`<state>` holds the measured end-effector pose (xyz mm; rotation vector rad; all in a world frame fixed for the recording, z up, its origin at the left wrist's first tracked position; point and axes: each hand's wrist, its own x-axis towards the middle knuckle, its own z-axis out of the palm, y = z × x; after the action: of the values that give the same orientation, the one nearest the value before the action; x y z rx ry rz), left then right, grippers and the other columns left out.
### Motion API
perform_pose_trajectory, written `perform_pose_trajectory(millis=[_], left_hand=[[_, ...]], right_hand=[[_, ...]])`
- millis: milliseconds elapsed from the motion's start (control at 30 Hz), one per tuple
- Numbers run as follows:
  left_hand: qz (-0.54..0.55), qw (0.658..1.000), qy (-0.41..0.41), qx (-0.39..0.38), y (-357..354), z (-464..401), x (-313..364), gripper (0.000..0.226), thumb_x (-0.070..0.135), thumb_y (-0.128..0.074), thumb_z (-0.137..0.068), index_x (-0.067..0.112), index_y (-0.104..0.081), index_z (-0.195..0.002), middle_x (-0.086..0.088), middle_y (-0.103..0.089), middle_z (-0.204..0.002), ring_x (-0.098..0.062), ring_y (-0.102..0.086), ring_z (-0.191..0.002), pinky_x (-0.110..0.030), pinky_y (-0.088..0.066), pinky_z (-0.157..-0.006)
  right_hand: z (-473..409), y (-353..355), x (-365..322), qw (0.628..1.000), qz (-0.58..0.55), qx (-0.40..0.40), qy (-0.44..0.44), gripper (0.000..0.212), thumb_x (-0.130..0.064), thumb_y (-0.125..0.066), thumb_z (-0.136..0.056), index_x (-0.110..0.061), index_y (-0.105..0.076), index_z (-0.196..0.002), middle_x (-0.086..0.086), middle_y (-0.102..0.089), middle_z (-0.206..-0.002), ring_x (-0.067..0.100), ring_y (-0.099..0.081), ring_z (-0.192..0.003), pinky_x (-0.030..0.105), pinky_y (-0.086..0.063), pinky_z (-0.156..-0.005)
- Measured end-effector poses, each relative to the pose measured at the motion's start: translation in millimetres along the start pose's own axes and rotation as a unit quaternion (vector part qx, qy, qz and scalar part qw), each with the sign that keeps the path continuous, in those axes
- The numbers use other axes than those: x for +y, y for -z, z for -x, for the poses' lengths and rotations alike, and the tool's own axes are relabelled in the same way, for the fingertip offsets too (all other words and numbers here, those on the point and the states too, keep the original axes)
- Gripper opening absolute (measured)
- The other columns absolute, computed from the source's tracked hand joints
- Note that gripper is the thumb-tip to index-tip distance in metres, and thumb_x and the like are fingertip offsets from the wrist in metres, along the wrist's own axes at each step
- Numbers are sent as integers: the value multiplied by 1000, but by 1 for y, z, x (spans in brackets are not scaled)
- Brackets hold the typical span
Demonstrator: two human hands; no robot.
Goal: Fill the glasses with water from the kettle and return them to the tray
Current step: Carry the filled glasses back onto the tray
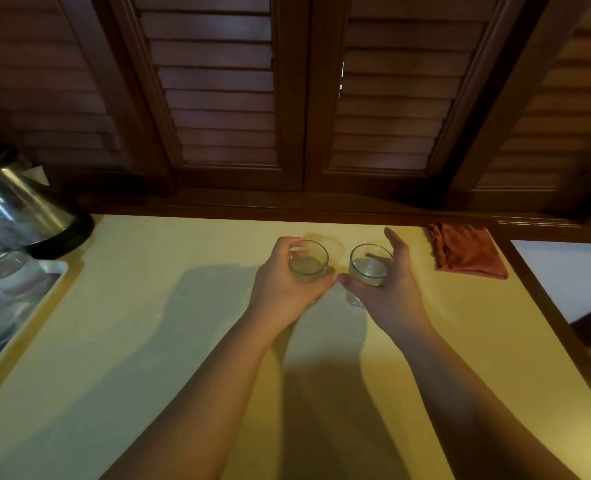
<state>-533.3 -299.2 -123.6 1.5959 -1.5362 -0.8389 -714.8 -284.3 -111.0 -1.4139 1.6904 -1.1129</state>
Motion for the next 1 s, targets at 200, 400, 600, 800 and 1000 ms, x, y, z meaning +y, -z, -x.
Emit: perform_pose_trajectory(millis=[200,400,600,800,1000], left_hand=[[-6,1000,-8,17,5,-4,-4,69,61,-91,-65,44,-54,-121,20,-68,-119,-7,-65,-111,-26,-56,-88],[-14,1000,-13,19,35,6,-5,68,64,-91,-64,46,-56,-119,23,-68,-116,-2,-64,-107,-29,-59,-89],[1,998,-11,67,104,34,-6,66,62,-94,-61,47,-59,-115,25,-70,-113,3,-65,-106,-33,-60,-90],[-2,992,9,126,195,85,-20,63,57,-96,-61,46,-61,-112,26,-71,-108,7,-66,-101,-30,-58,-88],[-15,985,22,171,280,142,-43,62,49,-97,-60,42,-63,-112,34,-68,-109,9,-65,-102,-14,-52,-81]], right_hand=[[1,-4,4,1000,4,27,9,59,-19,-91,-83,-18,-55,-130,-10,-61,-97,-23,-59,-66,2,-43,-56],[8,-16,-2,997,18,50,51,62,-38,-94,-76,-36,-55,-124,-10,-69,-108,-3,-65,-88,16,-48,-64],[33,-43,-39,994,23,49,95,63,-41,-96,-70,-39,-58,-120,-25,-67,-105,-5,-65,-93,19,-49,-68],[71,-97,-82,991,-1,-4,136,64,-42,-97,-65,-38,-60,-118,-30,-68,-103,-8,-65,-95,20,-51,-72],[117,-165,-122,978,-12,-77,193,61,-40,-96,-66,-26,-67,-117,-45,-58,-111,-15,-60,-100,1,-42,-75]])
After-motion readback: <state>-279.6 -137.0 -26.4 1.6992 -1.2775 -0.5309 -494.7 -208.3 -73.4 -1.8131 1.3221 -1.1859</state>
